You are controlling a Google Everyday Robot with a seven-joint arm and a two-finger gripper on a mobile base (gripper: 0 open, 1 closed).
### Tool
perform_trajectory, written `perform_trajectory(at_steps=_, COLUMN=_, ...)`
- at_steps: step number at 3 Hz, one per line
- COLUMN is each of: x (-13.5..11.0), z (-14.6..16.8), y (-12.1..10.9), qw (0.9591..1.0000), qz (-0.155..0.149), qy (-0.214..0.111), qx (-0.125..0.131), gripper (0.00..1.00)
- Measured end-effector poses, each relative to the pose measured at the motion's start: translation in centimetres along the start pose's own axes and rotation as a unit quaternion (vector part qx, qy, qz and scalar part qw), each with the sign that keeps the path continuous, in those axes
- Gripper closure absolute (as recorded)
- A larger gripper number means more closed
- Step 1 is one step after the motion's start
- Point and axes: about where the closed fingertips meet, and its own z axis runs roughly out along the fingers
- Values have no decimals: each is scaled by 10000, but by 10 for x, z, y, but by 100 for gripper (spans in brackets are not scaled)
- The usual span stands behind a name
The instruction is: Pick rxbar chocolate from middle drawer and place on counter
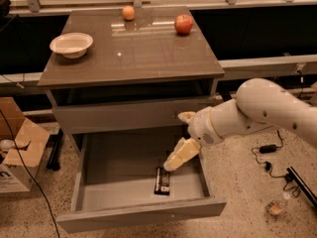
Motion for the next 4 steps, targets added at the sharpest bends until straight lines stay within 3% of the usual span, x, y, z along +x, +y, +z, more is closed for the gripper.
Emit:
perform_trajectory(at_steps=1, x=20, z=23, y=-1, qw=9993, qz=253, qy=-104, qx=-251, gripper=0)
perform_trajectory(at_steps=2, x=35, z=44, y=-3, qw=9984, qz=375, qy=107, qx=-402, gripper=0)
perform_trajectory(at_steps=3, x=76, z=80, y=-7, qw=9966, qz=644, qy=45, qx=-503, gripper=0)
perform_trajectory(at_steps=4, x=112, z=118, y=-19, qw=9911, qz=1076, qy=-647, qx=-430, gripper=0)
